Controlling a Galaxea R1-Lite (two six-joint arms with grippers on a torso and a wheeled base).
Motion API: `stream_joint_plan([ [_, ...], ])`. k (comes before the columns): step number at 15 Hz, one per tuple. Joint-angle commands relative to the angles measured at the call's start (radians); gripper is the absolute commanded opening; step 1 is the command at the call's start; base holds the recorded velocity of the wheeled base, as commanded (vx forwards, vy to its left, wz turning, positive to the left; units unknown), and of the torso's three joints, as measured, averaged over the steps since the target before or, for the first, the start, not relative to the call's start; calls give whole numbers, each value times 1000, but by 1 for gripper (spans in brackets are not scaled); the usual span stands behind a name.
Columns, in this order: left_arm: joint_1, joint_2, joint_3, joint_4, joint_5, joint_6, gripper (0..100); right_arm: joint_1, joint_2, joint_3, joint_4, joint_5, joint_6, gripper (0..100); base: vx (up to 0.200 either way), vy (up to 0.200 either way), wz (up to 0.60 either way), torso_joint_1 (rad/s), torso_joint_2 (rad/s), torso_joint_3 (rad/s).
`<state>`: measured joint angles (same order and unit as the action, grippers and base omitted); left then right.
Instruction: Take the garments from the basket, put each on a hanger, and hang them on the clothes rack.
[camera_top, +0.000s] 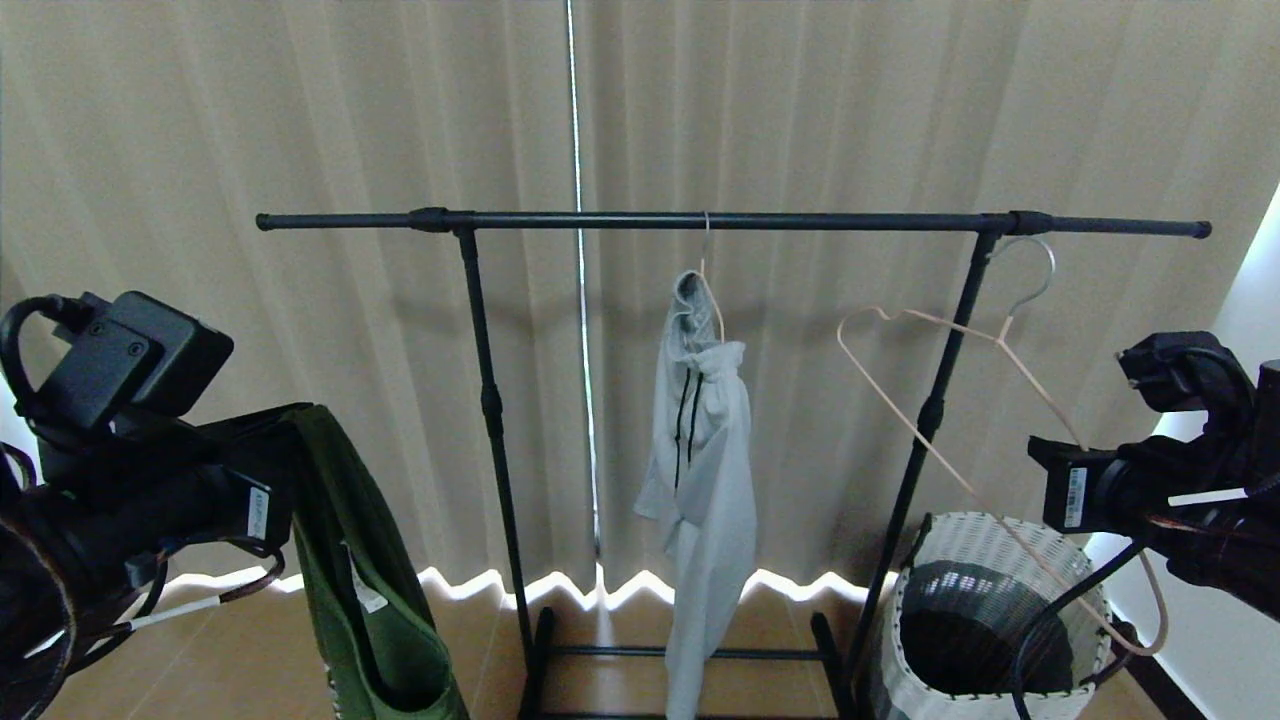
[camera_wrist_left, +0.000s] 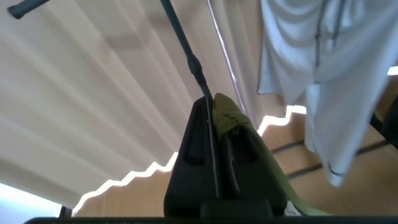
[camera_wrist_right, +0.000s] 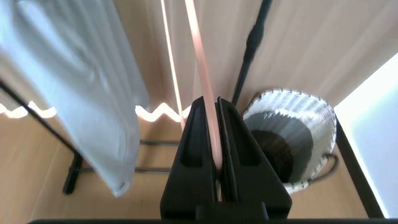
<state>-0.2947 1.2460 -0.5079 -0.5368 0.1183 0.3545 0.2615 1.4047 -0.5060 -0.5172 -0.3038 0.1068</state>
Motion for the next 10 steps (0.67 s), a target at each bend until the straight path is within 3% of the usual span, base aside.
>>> stream_joint_plan([
  [1, 0, 3, 2, 0, 0, 0, 0, 7, 4, 1, -3, 0, 1, 0, -200, 0, 0, -2, 7, 2],
  [4, 0, 3, 15, 0, 0, 1, 0, 38, 0, -6, -9, 2, 5, 0, 0, 0, 0, 0, 0, 0],
  [6, 0, 18, 15, 0, 0, -8, 0, 74, 4, -3, -84, 5, 8, 0, 0, 0, 0, 0, 0, 0],
  [10, -50, 118, -11, 0, 43, -66, 0, 203, 0, 1, -139, 34, 45, 0, 0, 0, 0, 0, 0, 0],
])
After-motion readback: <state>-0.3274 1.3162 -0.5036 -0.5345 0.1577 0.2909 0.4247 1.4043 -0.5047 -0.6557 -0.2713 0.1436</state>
